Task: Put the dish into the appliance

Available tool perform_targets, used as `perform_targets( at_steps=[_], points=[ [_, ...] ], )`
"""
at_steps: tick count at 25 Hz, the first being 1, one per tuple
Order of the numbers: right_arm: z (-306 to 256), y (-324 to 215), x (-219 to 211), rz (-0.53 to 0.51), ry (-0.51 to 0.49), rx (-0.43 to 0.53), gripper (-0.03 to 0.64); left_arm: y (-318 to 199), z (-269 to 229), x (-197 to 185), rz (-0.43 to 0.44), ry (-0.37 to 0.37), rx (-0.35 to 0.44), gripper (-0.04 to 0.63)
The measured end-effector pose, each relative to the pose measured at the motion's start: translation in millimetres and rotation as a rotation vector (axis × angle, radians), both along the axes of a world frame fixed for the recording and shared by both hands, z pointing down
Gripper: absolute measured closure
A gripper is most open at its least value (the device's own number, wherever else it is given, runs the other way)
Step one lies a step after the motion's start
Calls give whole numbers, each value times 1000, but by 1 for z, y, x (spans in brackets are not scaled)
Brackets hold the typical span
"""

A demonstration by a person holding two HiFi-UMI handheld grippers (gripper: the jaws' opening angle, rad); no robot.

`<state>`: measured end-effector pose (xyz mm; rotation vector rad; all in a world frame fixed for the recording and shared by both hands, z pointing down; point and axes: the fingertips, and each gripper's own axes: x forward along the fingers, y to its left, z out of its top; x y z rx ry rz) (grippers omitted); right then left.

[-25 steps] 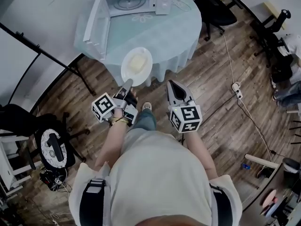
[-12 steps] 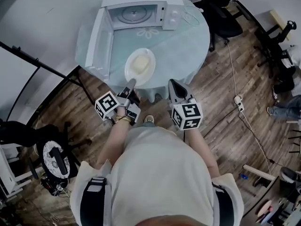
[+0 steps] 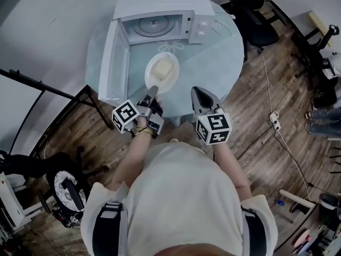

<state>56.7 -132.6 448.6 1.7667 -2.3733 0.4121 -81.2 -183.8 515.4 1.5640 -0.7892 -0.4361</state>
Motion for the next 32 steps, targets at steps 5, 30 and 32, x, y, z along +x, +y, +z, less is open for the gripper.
perform_targets(
  at_steps=[5,30,32],
  points=[
    [2,-18,-5,-18,6,-7,612,-25,6,7,-6,-4,-7,558],
    [31,-162,23,-232,16,-79,612,-196,53,25,-291,22,-69,558],
    [36,-171,26,-244,9,-98,612,-209,59,24,-318,25,-80,558]
  ],
)
